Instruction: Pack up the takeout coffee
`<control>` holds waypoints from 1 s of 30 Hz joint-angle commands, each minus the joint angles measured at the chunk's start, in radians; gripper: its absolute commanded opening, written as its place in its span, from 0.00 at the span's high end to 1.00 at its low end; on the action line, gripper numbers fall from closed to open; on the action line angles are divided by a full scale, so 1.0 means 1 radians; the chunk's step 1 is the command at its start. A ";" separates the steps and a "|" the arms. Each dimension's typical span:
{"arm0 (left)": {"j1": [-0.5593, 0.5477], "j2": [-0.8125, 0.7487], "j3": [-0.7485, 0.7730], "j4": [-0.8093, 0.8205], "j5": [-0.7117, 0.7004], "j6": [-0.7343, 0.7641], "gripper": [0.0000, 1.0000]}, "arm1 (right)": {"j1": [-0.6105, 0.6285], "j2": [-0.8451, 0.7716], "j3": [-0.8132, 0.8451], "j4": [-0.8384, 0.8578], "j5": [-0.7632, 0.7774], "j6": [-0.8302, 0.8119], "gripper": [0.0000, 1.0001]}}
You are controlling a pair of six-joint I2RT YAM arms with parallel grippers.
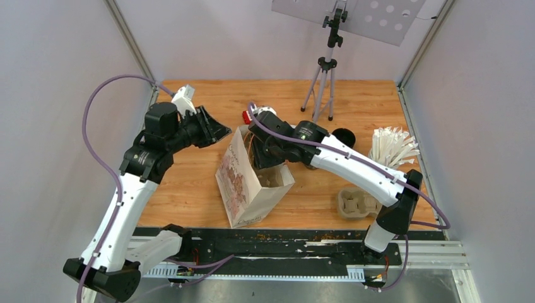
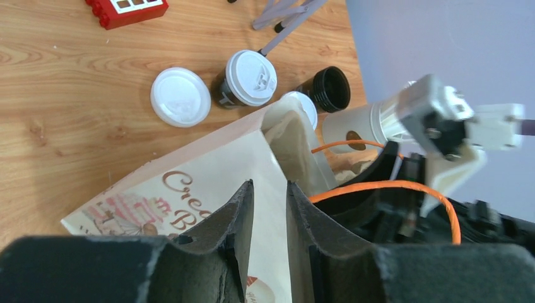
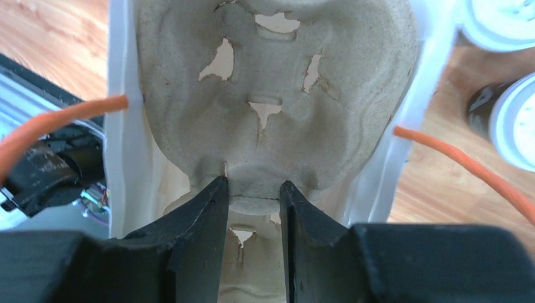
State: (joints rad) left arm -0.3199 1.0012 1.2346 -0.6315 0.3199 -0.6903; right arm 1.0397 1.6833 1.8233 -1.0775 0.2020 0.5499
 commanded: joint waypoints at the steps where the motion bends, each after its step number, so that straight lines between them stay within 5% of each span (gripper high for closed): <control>1: 0.004 -0.071 0.003 -0.079 -0.012 -0.018 0.66 | 0.006 -0.055 -0.040 0.045 -0.111 0.015 0.68; 20: 0.004 -0.237 -0.130 -0.267 -0.140 0.033 0.58 | 0.042 0.043 -0.002 -0.004 -0.222 0.079 0.62; 30: 0.004 -0.231 -0.115 -0.284 -0.148 0.052 0.55 | 0.055 0.072 0.085 -0.067 -0.204 0.080 0.49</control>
State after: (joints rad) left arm -0.3199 0.7757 1.0981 -0.9142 0.1806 -0.6647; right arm 1.0863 1.7718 1.8278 -1.1255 -0.0082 0.6189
